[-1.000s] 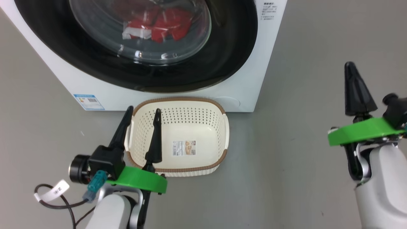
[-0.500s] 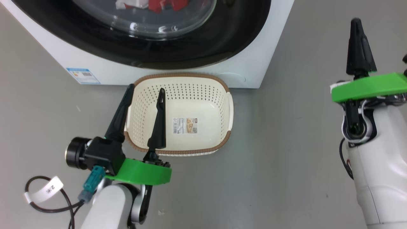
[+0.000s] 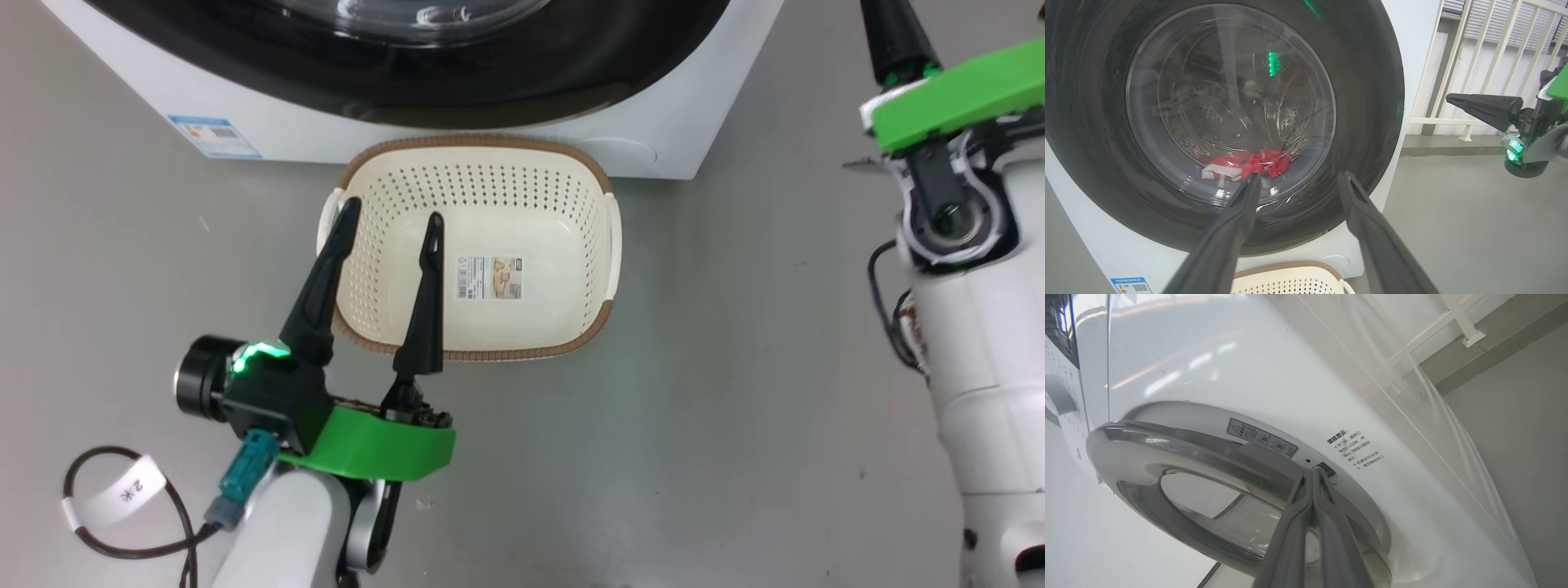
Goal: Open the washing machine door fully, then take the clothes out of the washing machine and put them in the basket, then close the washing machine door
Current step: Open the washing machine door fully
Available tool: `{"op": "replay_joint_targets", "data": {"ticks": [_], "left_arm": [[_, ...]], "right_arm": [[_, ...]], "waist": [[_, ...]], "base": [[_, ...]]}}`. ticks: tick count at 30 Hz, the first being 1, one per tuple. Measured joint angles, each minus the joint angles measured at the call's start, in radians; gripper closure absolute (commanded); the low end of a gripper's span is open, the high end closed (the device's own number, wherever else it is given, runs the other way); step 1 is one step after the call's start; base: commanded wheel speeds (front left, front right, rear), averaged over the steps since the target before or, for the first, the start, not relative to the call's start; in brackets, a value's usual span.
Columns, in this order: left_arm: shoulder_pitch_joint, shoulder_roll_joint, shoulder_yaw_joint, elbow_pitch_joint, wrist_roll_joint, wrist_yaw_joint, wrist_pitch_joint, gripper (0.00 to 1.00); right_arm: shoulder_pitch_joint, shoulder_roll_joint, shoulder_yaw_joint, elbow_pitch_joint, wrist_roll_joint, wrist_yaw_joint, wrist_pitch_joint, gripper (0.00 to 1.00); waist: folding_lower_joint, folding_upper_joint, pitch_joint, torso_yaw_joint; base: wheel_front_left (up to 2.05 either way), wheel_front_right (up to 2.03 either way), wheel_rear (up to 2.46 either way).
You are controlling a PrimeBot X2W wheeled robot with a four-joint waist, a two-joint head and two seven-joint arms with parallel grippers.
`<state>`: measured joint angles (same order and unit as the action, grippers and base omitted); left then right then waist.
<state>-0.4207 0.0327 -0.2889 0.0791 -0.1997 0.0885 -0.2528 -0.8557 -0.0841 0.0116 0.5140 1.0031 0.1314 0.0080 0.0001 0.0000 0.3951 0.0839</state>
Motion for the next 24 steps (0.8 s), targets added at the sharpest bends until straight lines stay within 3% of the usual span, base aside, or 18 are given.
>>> {"op": "replay_joint_targets", "data": {"ticks": [11,24], "left_arm": [[-0.031,0.000,-0.025,-0.034,0.017,0.000,-0.001,0.00],[-0.055,0.000,-0.055,-0.055,0.017,0.000,-0.001,0.00]], "right_arm": [[-0.092,-0.067,0.002,-0.030,0.240,0.000,0.210,1.00],[-0.215,-0.103,0.023,0.028,0.278,0.000,0.267,1.00]], "waist": [[0.0000,0.0000,0.068,0.029],[0.0000,0.0000,0.125,0.055]], "base": [[0.00,0.00,0.00],[0.00,0.00,0.00]]}}
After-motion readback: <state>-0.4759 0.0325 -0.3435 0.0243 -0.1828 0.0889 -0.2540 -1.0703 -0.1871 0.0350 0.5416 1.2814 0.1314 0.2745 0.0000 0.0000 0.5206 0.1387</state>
